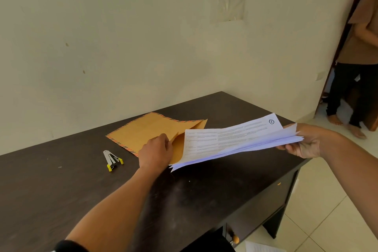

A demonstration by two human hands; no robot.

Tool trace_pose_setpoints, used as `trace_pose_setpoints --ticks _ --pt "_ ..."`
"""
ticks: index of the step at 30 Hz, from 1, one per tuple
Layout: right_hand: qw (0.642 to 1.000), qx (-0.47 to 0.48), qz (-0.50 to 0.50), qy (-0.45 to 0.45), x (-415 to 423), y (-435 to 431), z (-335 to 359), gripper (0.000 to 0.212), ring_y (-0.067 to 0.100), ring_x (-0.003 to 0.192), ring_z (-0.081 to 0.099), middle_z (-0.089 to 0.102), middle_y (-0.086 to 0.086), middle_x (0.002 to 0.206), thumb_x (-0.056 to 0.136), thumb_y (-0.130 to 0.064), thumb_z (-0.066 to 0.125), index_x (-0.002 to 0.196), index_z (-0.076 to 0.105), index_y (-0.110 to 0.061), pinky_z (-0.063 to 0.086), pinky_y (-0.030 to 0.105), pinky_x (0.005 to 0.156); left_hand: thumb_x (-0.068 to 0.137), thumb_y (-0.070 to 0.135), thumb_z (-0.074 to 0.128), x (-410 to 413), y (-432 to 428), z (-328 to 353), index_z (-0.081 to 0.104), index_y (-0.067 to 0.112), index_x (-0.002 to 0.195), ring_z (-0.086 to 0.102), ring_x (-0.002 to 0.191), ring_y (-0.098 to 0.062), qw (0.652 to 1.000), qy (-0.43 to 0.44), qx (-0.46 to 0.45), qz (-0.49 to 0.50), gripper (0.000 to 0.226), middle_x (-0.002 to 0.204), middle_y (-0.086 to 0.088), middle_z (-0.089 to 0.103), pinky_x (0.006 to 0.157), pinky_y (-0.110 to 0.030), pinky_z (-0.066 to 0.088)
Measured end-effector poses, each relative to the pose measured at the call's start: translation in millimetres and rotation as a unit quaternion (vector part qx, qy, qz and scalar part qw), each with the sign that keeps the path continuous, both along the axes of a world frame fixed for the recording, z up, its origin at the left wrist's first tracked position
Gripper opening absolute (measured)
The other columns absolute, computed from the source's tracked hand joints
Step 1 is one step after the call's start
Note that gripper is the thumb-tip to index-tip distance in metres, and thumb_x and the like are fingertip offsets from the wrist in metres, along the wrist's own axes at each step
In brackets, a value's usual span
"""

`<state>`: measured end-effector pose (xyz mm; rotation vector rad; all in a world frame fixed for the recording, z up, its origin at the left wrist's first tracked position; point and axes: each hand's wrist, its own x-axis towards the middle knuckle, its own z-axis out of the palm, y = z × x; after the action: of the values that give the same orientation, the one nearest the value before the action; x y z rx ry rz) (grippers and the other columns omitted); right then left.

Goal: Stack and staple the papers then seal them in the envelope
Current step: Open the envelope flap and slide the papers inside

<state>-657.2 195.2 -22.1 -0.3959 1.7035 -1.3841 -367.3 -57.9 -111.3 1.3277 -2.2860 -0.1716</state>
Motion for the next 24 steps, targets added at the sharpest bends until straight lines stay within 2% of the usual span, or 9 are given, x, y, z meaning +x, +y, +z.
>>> trace_pose_setpoints --ticks 5,12,18,20,23,24 --pt "1.000 0.012 0.005 0.007 -3.3 2.3 6.1 0.015 0.020 0.044 0.069 0.076 0.025 0.076 0.098 -0.007 0.060 0.100 0.071 0.003 0.052 0.021 0.036 0.101 0.036 0.046 -1.6 7.7 -6.7 0.059 0.024 0.100 0.056 0.071 -0.015 1.000 0.011 -0.006 0.020 0.018 0.083 0.005 0.059 0.055 -0.024 0.040" --pt "1.000 0.015 0.015 0.008 -4.6 0.5 6.8 0.016 0.019 0.043 0.068 0.074 0.023 0.070 0.100 -0.003 0.055 0.098 0.069 0.004 0.052 0.020 0.035 0.100 0.036 0.048 -2.3 7.4 -7.4 0.060 0.022 0.097 0.059 0.071 -0.020 0.999 0.041 0.001 0.030 0.019 0.083 0.001 0.063 0.061 -0.030 0.053" --pt "1.000 -0.015 0.005 -0.001 -0.9 -19.3 0.2 0.014 0.018 0.052 0.073 0.076 0.018 0.075 0.099 -0.001 0.057 0.102 0.071 -0.001 0.054 0.020 0.039 0.095 0.030 0.061 0.8 9.4 -8.8 0.059 0.028 0.100 0.061 0.079 -0.018 1.000 -0.004 0.026 -0.006 0.006 0.092 0.004 0.065 0.070 -0.036 0.059" --pt "1.000 -0.015 0.005 0.019 0.7 -25.8 -3.6 0.017 0.018 0.061 0.074 0.078 0.014 0.080 0.100 0.001 0.054 0.107 0.069 -0.003 0.056 0.020 0.043 0.098 0.032 0.056 1.9 10.8 -9.9 0.060 0.027 0.100 0.061 0.080 -0.018 1.000 0.005 0.014 -0.005 0.007 0.093 0.004 0.066 0.068 -0.035 0.058" --pt "0.997 -0.011 0.024 0.070 2.4 -34.5 -9.3 0.034 0.022 0.093 0.071 0.073 0.011 0.112 0.099 0.008 0.047 0.126 0.061 -0.007 0.061 0.027 0.055 0.099 0.032 0.054 5.6 9.4 -11.7 0.063 0.026 0.100 0.061 0.082 -0.019 0.999 0.035 0.012 0.001 0.011 0.094 0.004 0.067 0.066 -0.033 0.054" --pt "0.996 -0.009 0.036 0.086 4.5 -36.3 -9.6 0.037 0.023 0.097 0.069 0.071 0.010 0.117 0.099 0.009 0.046 0.128 0.060 -0.008 0.060 0.029 0.059 0.098 0.033 0.056 7.2 7.6 -12.0 0.065 0.026 0.100 0.061 0.084 -0.018 0.998 0.053 0.022 0.001 0.011 0.095 0.005 0.068 0.067 -0.032 0.054"
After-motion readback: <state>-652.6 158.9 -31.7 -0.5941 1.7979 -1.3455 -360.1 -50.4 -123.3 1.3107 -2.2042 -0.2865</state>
